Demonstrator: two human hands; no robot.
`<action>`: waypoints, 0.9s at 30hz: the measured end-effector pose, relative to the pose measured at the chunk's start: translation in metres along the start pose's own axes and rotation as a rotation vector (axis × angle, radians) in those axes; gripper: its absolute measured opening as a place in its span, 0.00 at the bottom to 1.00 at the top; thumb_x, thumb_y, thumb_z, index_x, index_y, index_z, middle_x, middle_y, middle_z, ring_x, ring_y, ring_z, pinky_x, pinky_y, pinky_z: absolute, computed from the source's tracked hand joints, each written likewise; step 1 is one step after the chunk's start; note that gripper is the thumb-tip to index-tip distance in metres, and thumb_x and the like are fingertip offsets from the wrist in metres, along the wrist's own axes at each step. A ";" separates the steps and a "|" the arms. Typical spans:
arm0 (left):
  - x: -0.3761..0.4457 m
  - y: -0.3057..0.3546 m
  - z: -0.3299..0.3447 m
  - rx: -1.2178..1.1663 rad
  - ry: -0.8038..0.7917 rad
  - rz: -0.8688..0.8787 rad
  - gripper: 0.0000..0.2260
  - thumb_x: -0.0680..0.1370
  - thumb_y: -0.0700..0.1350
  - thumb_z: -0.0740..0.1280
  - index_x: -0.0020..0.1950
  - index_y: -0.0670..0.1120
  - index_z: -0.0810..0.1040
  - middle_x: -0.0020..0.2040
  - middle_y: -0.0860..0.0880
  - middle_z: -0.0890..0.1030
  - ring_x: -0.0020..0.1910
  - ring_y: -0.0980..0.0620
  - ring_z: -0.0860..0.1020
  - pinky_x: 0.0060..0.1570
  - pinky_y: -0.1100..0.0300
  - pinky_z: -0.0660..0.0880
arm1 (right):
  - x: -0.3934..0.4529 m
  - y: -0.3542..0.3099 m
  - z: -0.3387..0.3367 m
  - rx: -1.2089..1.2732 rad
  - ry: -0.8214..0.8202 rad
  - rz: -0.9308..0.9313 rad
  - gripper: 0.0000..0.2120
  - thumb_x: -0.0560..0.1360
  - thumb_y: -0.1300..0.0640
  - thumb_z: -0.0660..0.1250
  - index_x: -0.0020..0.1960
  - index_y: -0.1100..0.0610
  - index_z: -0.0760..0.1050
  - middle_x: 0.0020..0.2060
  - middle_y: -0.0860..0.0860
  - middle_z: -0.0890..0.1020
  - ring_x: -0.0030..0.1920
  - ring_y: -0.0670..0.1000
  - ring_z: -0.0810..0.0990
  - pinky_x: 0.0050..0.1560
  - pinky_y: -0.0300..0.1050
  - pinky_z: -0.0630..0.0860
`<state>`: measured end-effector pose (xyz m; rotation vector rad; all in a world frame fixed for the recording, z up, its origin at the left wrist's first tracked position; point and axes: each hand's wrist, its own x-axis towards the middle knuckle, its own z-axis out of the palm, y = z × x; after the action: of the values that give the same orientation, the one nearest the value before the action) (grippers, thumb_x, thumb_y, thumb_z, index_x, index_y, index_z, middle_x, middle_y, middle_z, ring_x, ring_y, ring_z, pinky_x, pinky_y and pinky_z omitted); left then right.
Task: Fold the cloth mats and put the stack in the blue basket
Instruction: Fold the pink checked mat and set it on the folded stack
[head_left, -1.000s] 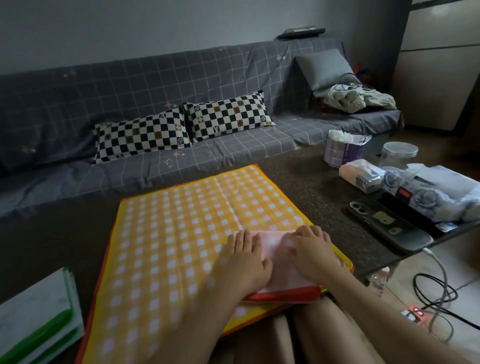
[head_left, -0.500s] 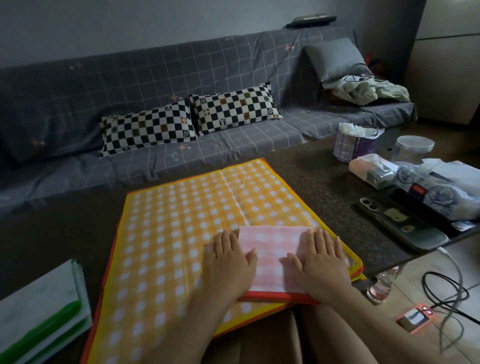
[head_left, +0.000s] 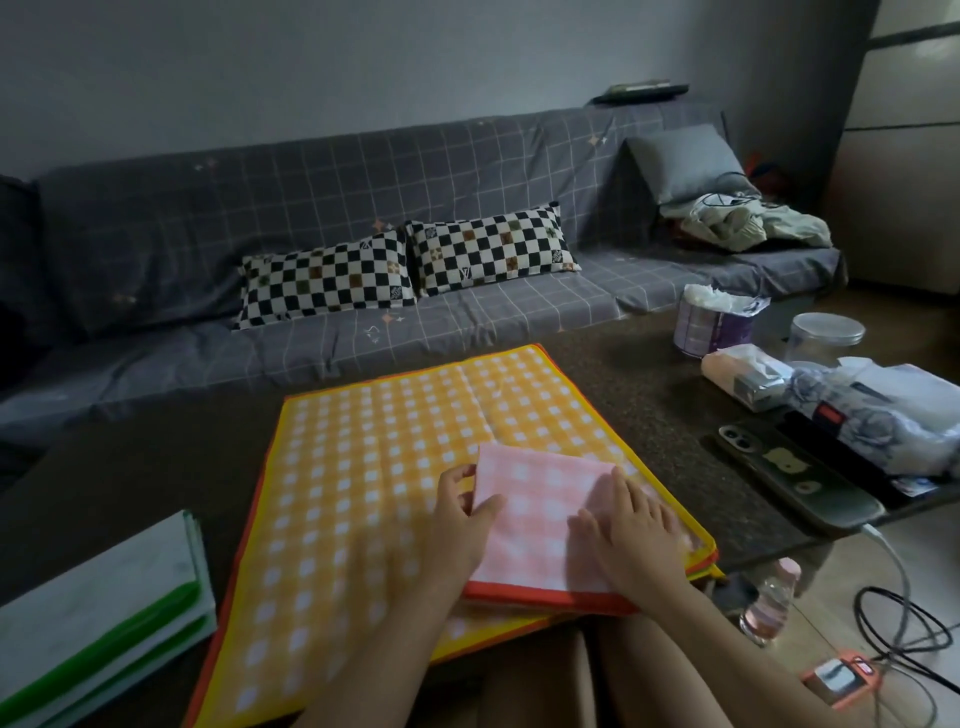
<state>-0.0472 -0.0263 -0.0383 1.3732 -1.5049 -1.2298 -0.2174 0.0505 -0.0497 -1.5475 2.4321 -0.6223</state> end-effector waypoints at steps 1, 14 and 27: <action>-0.002 0.001 -0.004 -0.067 0.022 -0.015 0.18 0.77 0.43 0.68 0.64 0.50 0.65 0.53 0.48 0.79 0.46 0.50 0.81 0.37 0.57 0.80 | 0.000 -0.004 -0.001 0.081 -0.002 -0.015 0.35 0.78 0.41 0.54 0.77 0.56 0.45 0.75 0.55 0.58 0.73 0.56 0.60 0.71 0.52 0.56; -0.032 0.013 -0.138 -0.004 0.331 -0.044 0.24 0.80 0.45 0.64 0.74 0.52 0.62 0.64 0.51 0.72 0.43 0.59 0.73 0.33 0.69 0.70 | 0.000 -0.136 0.016 0.486 -0.131 -0.281 0.31 0.79 0.56 0.60 0.77 0.55 0.49 0.68 0.60 0.65 0.61 0.62 0.72 0.55 0.50 0.71; -0.068 -0.025 -0.298 0.315 0.655 -0.025 0.19 0.80 0.45 0.62 0.71 0.52 0.67 0.65 0.50 0.73 0.53 0.55 0.73 0.44 0.63 0.71 | -0.014 -0.297 0.089 0.525 -0.356 -0.545 0.28 0.75 0.51 0.66 0.71 0.55 0.62 0.56 0.61 0.75 0.50 0.62 0.76 0.47 0.46 0.69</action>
<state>0.2527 -0.0078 0.0211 1.7798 -1.2306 -0.4728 0.0648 -0.0676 0.0020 -1.8677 1.4331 -0.8894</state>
